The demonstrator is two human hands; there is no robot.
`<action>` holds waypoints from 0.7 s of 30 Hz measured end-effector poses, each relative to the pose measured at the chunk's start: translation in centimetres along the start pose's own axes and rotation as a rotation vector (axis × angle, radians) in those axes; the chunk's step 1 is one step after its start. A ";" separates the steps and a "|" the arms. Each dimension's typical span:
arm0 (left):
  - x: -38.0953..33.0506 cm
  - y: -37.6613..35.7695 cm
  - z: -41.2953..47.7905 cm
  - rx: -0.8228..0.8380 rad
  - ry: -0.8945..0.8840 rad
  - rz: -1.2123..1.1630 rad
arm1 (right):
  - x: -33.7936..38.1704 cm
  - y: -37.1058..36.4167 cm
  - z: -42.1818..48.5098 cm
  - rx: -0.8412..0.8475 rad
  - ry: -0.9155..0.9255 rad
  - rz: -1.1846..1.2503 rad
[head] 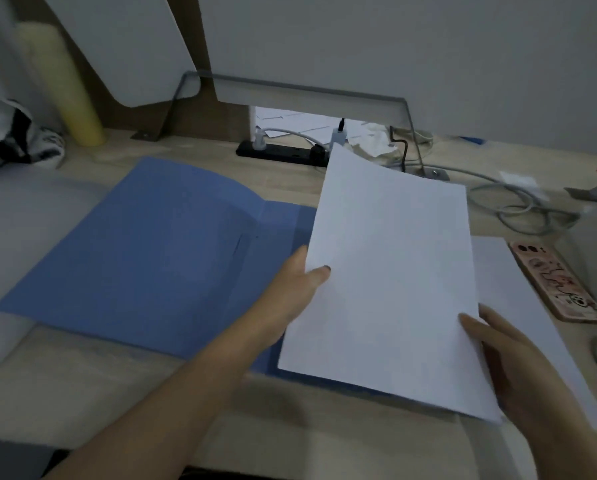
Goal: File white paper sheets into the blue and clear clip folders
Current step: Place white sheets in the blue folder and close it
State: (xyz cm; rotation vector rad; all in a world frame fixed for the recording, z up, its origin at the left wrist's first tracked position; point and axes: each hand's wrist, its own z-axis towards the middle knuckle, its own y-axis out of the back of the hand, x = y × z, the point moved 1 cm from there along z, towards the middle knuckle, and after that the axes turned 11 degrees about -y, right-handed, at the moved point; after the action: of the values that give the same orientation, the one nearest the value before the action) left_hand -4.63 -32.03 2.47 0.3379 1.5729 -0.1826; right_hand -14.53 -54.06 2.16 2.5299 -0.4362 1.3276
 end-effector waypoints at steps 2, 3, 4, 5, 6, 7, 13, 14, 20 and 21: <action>0.4 2.2 -0.8 -0.028 0.005 0.003 | -0.6 -2.2 0.0 -0.004 0.037 0.007; 0.8 3.2 -1.3 -0.048 0.008 0.018 | -0.7 -3.3 0.0 -0.017 0.056 0.001; 1.1 4.1 -1.8 -0.080 0.004 0.038 | -0.7 -4.3 0.0 -0.020 0.071 -0.009; 1.5 5.0 -2.5 -0.129 -0.010 0.072 | -0.8 -5.2 0.2 -0.018 0.086 -0.022; 2.1 5.7 -3.2 -0.186 -0.031 0.126 | -0.7 -6.0 0.4 -0.017 0.095 -0.040; 2.8 6.5 -3.9 -0.241 -0.058 0.209 | -0.7 -6.5 0.7 -0.021 0.103 -0.061; 7.5 10.2 -8.8 -0.272 -0.300 0.677 | -1.5 -9.0 3.0 -0.151 0.166 -0.225; 7.8 10.6 -9.5 -0.250 -0.349 0.753 | -1.6 -9.3 3.1 -0.159 0.170 -0.249; 8.6 12.7 -12.7 -0.264 -0.486 1.103 | -2.1 -10.0 3.4 -0.160 0.184 -0.300; 8.6 13.0 -13.2 -0.283 -0.480 1.117 | -2.1 -10.1 3.5 -0.161 0.190 -0.301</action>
State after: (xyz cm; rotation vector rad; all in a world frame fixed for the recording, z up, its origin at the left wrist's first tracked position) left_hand -12.96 -14.70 -4.44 0.8222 0.7508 0.7646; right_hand -9.29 -45.69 -2.29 2.2079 -0.1125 1.3396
